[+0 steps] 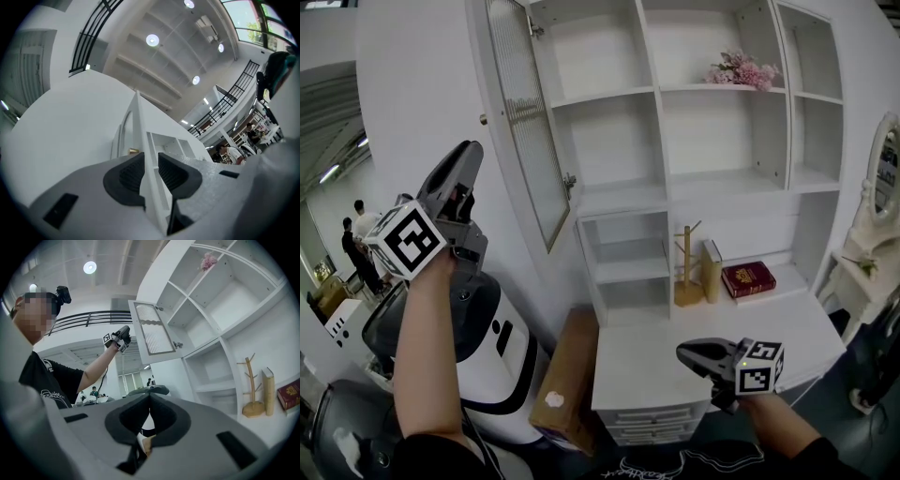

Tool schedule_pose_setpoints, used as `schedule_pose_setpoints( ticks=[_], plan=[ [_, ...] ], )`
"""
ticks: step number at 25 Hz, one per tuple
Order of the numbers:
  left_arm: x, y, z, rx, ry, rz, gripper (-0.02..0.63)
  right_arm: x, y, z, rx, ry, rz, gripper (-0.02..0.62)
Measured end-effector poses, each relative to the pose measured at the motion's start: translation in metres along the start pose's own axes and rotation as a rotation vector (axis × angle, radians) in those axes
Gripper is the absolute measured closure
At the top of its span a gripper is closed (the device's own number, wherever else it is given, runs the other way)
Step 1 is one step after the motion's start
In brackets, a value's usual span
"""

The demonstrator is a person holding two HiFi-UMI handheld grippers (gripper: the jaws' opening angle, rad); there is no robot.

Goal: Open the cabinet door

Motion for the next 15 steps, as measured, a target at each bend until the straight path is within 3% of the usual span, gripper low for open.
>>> schedule_pose_setpoints(
  ticks=[3,5,10,15],
  plan=[
    [0.022,0.023,-0.024,0.074,-0.002,0.002,0.528,-0.001,-0.003,0.004,0.001,0.011,-0.007,0.591],
    [0.047,0.044,-0.037,0.09,0.058,0.021,0.528,-0.003,-0.004,0.005,-0.001,0.018,-0.005,0.591],
    [0.13,0.08,-0.071,0.106,0.198,0.158,0.529,-0.011,-0.007,0.014,0.002,0.061,0.011,0.591],
    [0.207,0.104,-0.126,0.106,0.185,0.326,0.529,-0.017,-0.011,0.022,-0.001,0.107,0.012,0.591]
  ],
)
Point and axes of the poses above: the fingertips, and each gripper's own axes: y backward along the fingers, z to its left, x out of its underside, the point moved 9 cm from there along y, backward along the fingers, and after that the axes turned 3 degrees about y, right-handed, at the moved point
